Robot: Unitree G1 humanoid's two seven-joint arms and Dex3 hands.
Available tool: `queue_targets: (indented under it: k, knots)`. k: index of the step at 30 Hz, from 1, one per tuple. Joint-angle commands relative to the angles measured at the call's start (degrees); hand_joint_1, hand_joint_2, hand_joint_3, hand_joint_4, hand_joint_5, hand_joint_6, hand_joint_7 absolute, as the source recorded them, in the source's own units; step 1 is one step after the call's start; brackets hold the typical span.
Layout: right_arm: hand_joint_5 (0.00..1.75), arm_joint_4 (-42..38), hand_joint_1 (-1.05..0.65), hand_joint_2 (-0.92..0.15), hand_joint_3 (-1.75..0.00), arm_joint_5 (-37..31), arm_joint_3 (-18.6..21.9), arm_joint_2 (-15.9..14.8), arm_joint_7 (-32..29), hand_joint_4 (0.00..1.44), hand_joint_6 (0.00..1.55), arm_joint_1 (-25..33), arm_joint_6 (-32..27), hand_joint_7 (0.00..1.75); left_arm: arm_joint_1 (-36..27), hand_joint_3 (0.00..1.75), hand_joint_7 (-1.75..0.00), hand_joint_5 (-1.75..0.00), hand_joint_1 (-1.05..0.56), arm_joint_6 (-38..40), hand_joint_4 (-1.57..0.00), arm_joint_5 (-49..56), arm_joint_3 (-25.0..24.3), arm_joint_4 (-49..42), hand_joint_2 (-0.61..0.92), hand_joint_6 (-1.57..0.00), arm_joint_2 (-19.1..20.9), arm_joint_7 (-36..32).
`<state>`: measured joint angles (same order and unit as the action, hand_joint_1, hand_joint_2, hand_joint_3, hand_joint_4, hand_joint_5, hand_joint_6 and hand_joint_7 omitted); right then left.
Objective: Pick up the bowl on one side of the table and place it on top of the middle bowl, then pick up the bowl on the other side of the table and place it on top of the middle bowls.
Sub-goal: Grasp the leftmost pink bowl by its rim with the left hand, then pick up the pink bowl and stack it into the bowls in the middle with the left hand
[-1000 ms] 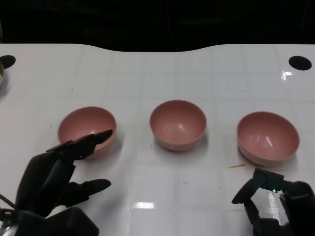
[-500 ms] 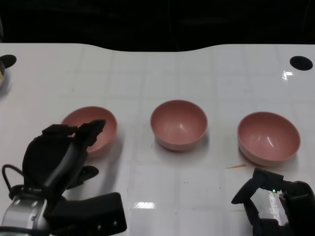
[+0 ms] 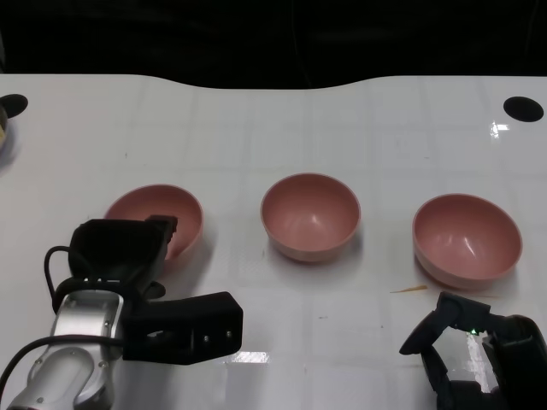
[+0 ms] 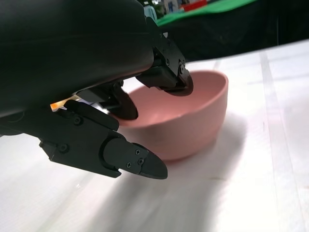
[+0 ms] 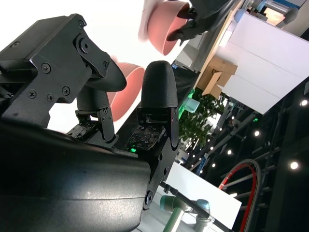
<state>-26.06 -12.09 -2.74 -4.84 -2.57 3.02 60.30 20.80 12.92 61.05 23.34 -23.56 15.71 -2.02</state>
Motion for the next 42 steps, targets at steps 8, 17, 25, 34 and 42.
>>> queue_targets:
  k: [8, 17, 25, 34, 42]
  knots:
    - [1.48, 0.49, 0.06, -0.31, -1.39, -0.62, 0.47, -0.12, -0.95, 0.8, 0.85, 0.25, 0.13, 1.21, 7.0, 0.1, -0.07, -1.73, -0.3, -9.28, -0.82, -4.72, 3.2, -14.69, 0.92, -1.21, 1.9, -11.73]
    - [1.48, 0.14, 0.06, -0.32, -1.38, -0.65, 0.24, -0.19, -1.0, 0.79, 0.84, 0.08, 0.39, 1.21, 8.7, 0.06, -0.34, -1.75, -0.28, -12.29, -0.82, -5.28, 4.11, -13.54, 0.9, -1.14, 2.86, -18.91]
    - [1.48, 0.12, 0.06, -0.31, -1.39, -1.26, 0.31, -0.35, -1.25, 0.79, 0.84, -0.07, 0.26, 1.21, 10.01, 0.1, -1.12, -1.75, -0.24, -14.57, -0.84, -3.87, 4.66, -7.17, 0.91, -0.85, 3.7, -23.33]
    - [1.49, -0.14, 0.09, -0.29, -1.42, -0.67, -0.25, -0.46, -0.78, 0.79, 0.84, -0.05, 0.17, 1.22, 14.42, 0.21, -1.56, -1.75, -0.21, -23.33, -0.89, -6.51, 5.75, -11.72, 0.84, -0.78, -0.62, -29.05]
    - [1.49, -0.13, 0.09, -0.3, -1.41, -1.08, -0.33, -0.39, -0.96, 0.8, 0.85, 0.09, -0.17, 1.21, 19.59, 0.97, -1.71, -1.75, -0.18, -32.74, -0.93, -8.7, 7.37, -21.8, 0.49, -0.76, -5.25, -34.03]
